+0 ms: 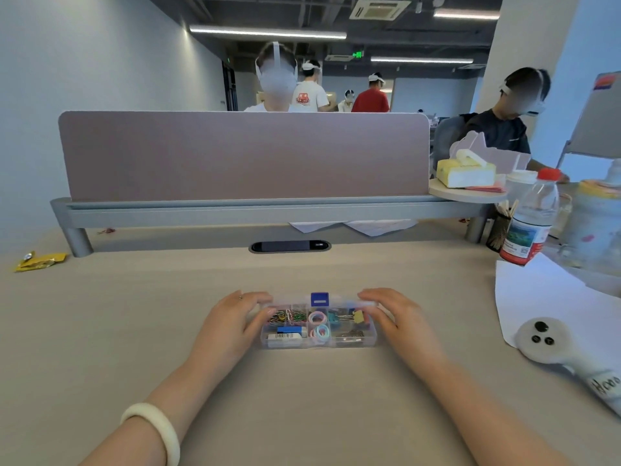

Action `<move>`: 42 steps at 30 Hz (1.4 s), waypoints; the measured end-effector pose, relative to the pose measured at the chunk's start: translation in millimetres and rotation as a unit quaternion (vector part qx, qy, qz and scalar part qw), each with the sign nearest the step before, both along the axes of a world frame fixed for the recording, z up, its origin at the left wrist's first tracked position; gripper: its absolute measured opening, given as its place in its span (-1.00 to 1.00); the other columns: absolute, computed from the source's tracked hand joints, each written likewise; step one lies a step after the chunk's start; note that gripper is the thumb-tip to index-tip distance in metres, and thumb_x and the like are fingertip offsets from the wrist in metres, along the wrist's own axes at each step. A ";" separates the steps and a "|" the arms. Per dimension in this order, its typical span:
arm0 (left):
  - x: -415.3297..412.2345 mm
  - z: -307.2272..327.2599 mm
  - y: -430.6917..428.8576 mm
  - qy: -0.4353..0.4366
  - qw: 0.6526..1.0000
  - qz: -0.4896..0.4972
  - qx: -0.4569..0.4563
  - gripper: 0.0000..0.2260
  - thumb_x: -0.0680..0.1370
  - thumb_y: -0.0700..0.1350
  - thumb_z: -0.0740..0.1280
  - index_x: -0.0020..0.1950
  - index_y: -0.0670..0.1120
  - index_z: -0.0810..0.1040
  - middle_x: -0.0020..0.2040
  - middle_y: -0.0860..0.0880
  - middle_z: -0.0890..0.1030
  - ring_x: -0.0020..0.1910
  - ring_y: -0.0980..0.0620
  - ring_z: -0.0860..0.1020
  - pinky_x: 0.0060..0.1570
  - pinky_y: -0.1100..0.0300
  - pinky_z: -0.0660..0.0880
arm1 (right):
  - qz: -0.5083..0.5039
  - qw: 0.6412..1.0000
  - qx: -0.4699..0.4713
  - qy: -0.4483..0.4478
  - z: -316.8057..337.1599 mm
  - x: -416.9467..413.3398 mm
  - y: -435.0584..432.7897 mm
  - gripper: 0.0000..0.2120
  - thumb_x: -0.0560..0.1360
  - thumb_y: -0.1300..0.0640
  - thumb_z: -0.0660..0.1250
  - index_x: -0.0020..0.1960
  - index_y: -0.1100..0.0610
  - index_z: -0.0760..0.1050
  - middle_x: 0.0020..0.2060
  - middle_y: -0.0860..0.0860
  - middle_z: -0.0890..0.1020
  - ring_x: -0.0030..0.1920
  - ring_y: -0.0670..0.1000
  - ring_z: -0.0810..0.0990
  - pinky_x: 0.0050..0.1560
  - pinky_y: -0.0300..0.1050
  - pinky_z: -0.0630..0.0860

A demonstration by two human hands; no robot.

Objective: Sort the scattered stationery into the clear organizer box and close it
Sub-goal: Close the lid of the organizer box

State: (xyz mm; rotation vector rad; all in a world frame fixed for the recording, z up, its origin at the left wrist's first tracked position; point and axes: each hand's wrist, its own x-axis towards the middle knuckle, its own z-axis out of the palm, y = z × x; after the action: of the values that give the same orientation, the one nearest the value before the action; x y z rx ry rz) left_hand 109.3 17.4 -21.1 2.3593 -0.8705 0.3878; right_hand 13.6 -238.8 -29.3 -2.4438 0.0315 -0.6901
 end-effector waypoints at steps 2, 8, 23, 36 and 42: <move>-2.8 -2.6 3.9 -0.012 0.999 -0.007 0.037 -0.50 0.41 0.23 0.02 0.08 -0.01 0.57 0.12 0.03 0.63 0.07 -0.04 0.55 0.12 0.31 0.28 | 0.013 1.000 -0.016 0.009 -2.6 -6.2 1.5 -0.77 0.51 0.13 0.27 0.15 0.07 0.54 0.16 -0.07 0.57 0.16 -0.19 0.45 0.13 -0.55 0.21; -6.1 -11.5 11.1 -0.046 0.993 0.004 0.112 -0.57 0.40 0.17 0.10 -0.03 -0.04 0.64 0.03 -0.03 0.68 0.01 -0.02 0.63 0.08 0.12 0.50 | 0.028 0.997 -0.041 0.051 -8.7 -11.9 3.5 -0.72 0.48 0.16 0.31 0.19 0.11 0.52 0.27 -0.07 0.51 0.26 -0.26 0.35 0.13 -0.71 0.04; -9.8 -17.9 9.2 0.017 0.992 0.004 0.129 -0.67 0.46 0.13 0.23 0.14 0.02 0.55 0.31 0.04 0.49 0.27 0.05 0.47 0.33 0.21 0.24 | 0.019 0.994 -0.078 0.071 -1.5 16.1 29.5 -0.76 0.43 -0.09 0.33 -0.04 0.05 0.57 -0.06 -0.07 0.54 0.03 -0.06 0.42 -0.01 -0.20 0.40; -11.7 -15.9 7.0 -0.006 0.989 0.019 0.146 -0.63 0.42 0.15 0.18 0.04 -0.06 0.58 0.11 -0.05 0.64 0.00 -0.15 0.59 0.02 0.07 0.49 | 0.097 0.984 -0.139 0.057 -17.4 14.6 48.2 -0.77 0.44 0.01 0.34 0.05 0.09 0.51 0.17 -0.05 0.57 0.23 -0.05 0.45 0.19 -0.11 0.41; -22.1 -13.8 5.2 -0.019 0.992 0.018 0.120 -0.73 0.45 -0.03 0.31 0.10 -0.13 0.52 0.06 -0.08 0.65 -0.05 -0.15 0.61 -0.09 0.12 0.51 | 0.069 0.982 -0.166 0.059 -16.7 9.8 55.9 -0.81 0.46 0.06 0.26 0.04 0.11 0.45 0.10 -0.01 0.56 0.15 0.02 0.48 0.11 -0.08 0.44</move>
State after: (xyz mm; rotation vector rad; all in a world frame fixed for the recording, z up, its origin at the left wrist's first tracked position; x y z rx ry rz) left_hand 87.2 22.6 -35.0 2.5981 -0.9391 0.3593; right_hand 23.3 -182.9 -46.1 -2.7715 -0.2207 -0.5210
